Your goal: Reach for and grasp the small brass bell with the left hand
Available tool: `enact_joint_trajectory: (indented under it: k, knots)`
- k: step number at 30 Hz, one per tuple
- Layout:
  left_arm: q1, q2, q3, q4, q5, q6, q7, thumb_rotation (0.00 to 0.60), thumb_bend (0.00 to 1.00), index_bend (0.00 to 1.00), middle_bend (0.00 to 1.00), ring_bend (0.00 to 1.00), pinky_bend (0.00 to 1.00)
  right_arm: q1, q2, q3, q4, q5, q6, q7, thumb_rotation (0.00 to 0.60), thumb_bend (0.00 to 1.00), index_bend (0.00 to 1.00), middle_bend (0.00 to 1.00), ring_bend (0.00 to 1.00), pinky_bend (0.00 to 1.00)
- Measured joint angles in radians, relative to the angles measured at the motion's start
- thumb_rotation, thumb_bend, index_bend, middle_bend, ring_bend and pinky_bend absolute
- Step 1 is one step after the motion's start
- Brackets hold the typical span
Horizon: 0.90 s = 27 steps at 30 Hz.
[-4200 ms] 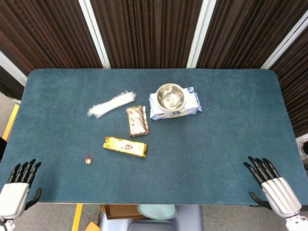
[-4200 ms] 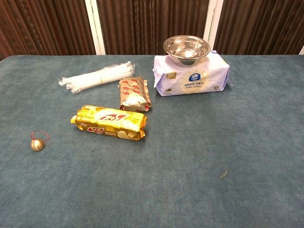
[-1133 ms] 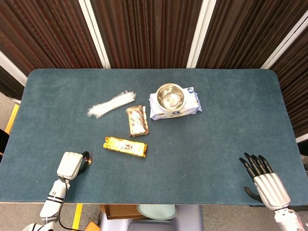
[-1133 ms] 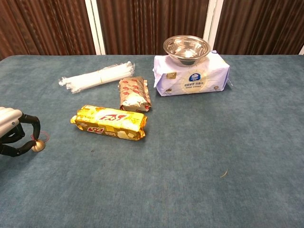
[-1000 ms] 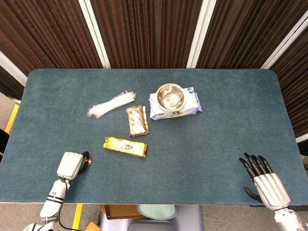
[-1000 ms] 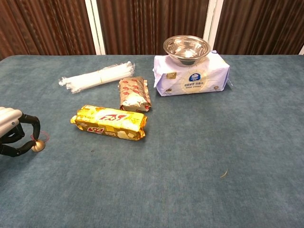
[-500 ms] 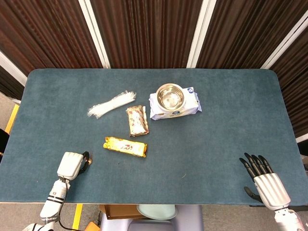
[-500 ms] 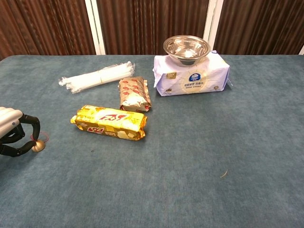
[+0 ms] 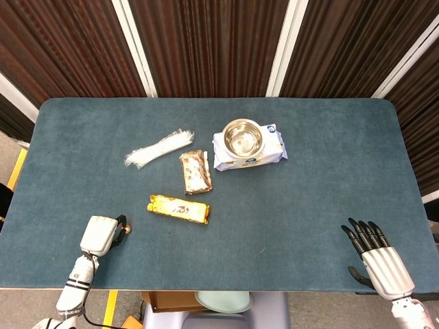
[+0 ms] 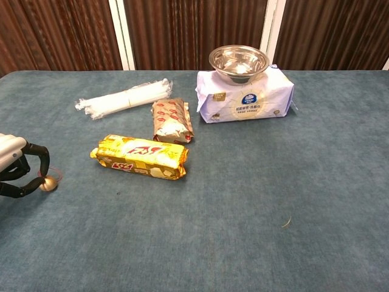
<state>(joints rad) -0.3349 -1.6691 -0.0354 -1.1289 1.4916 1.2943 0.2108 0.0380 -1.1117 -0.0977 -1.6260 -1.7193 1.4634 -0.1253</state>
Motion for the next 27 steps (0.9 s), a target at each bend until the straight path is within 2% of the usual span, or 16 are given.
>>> enact_joint_trajectory:
  k: [5,13,18,20,24,27]
  knots:
    - [0.0,0.006,-0.004,-0.003,0.002,0.011,-0.004,0.6,0.42,0.86,1.0,1.0,1.0,0.0,0.0,0.0,0.001,0.0,0.0,-0.001,0.6,0.36,0.0,0.0,0.0,0.0]
    - [-0.003,0.071,-0.042,-0.063,-0.014,0.032,-0.023,0.6,0.42,0.86,1.0,1.0,1.0,0.0,0.003,0.0,0.001,-0.003,0.003,0.005,0.6,0.36,0.0,0.0,0.0,0.0]
    - [0.013,0.1,0.009,-0.167,0.02,0.037,-0.042,0.6,0.42,0.86,1.0,1.0,1.0,-0.005,0.007,-0.005,0.004,-0.016,0.018,0.019,0.6,0.36,0.0,0.0,0.0,0.0]
    - [0.013,0.102,0.016,-0.177,0.032,0.038,-0.037,0.6,0.42,0.86,1.0,1.0,1.0,-0.003,0.007,-0.004,0.006,-0.012,0.012,0.018,0.6,0.36,0.0,0.0,0.0,0.0]
    - [0.007,0.107,-0.034,-0.179,-0.034,0.018,-0.036,0.6,0.42,0.86,1.0,1.0,1.0,0.003,0.01,-0.003,0.006,0.0,-0.007,0.022,0.6,0.36,0.0,0.0,0.0,0.0]
    - [0.007,0.113,-0.039,-0.19,-0.083,0.002,-0.031,0.6,0.42,0.86,1.0,1.0,1.0,0.002,0.012,-0.006,0.006,-0.011,0.001,0.03,0.6,0.36,0.0,0.0,0.0,0.0]
